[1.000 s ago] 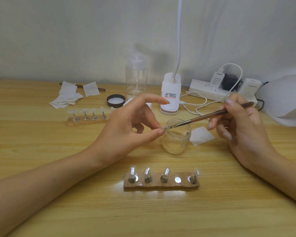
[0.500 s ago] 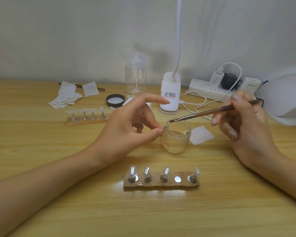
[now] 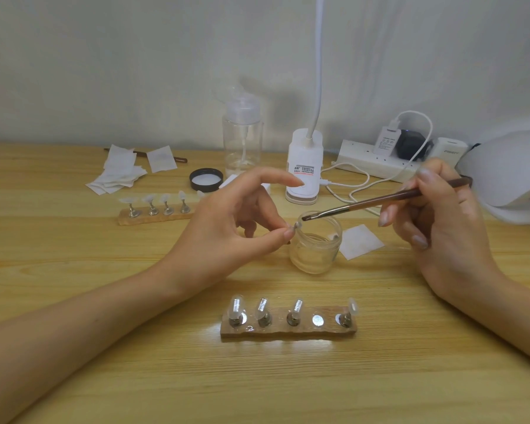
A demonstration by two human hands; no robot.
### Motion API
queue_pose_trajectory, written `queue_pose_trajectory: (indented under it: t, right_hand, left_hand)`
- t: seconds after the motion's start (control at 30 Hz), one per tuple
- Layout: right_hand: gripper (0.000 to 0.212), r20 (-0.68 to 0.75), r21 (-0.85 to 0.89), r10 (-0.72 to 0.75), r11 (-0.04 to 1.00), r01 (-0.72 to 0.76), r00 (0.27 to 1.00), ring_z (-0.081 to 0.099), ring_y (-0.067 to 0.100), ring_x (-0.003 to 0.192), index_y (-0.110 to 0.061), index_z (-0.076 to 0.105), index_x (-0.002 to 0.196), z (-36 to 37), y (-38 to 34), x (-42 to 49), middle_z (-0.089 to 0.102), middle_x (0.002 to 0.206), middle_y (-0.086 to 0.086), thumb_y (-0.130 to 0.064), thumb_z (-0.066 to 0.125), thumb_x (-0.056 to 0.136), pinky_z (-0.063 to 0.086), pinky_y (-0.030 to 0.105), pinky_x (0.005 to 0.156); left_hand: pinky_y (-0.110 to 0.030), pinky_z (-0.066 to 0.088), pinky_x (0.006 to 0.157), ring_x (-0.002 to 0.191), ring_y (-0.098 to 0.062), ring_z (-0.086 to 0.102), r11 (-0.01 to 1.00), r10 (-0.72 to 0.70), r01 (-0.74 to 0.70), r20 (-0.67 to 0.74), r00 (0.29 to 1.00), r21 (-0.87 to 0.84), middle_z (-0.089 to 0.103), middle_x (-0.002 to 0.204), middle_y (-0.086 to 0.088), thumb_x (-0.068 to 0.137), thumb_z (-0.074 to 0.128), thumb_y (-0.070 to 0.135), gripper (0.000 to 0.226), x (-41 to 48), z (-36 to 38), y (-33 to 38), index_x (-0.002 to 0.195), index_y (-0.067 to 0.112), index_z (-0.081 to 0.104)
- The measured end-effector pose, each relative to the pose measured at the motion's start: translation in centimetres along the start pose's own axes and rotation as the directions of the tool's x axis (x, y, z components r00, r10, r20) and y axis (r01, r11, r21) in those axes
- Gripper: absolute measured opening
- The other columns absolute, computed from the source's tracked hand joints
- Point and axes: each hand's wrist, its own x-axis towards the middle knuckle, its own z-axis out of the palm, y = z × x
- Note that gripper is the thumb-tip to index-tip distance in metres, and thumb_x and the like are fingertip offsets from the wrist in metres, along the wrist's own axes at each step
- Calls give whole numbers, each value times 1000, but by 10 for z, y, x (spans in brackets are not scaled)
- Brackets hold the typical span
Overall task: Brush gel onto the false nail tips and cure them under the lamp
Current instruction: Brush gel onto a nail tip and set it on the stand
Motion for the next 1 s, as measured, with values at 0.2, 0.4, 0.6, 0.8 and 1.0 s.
queue_pose_trajectory:
  t: [0.2, 0.4, 0.6, 0.8, 1.0]
  right_hand:
    - [24, 66, -25, -11, 1000, 13, 998, 34, 11, 37, -20, 49, 79, 3, 1, -1, 70, 64, 6, -22, 42, 101, 34, 15, 42]
    - [28, 33, -61, -22, 998, 24, 999, 34, 10, 36, -26, 53, 74, 1, 2, 0, 68, 62, 8, -23, 44, 100, 33, 14, 40]
    - [28, -5, -45, -5, 999, 5, 1000, 32, 11, 36, -24, 52, 74, 0, 1, 0, 67, 61, 8, -23, 43, 100, 33, 14, 41]
    - [23, 26, -3, 30, 1000, -30, 999, 32, 10, 37, -19, 48, 78, 2, 0, 0, 69, 63, 7, -25, 42, 100, 35, 14, 43]
    - [22, 15, -59, 57, 997, -56, 998, 33, 11, 38, -18, 49, 78, 0, 0, -1, 67, 63, 9, -26, 44, 98, 34, 16, 43]
  left_hand:
    - [-35, 47, 59, 79, -13, 72, 1000, 1, -1, 1, 1000, 8, 70, 77, 1, 87, 76, 9, 47, 0, 0, 1, 129, 22, 59]
    - [-35, 47, 59, 77, -12, 71, 1000, 6, -6, 0, 1000, 12, 69, 77, 0, 88, 75, 6, 47, 0, 0, 0, 130, 21, 59]
    - [-33, 46, 58, 77, -13, 71, 1000, 4, -4, 2, 1000, 5, 68, 76, 0, 88, 76, 4, 48, 0, 0, 0, 130, 21, 59]
    - [-25, 47, 58, 77, -14, 71, 1000, 7, -7, -1, 1000, 15, 69, 77, -1, 88, 77, 5, 48, 0, 0, 0, 129, 22, 59]
    - [-35, 50, 60, 79, -15, 71, 1000, 6, -6, -6, 1000, 20, 71, 79, 0, 87, 76, 10, 47, -1, -1, 2, 129, 25, 59]
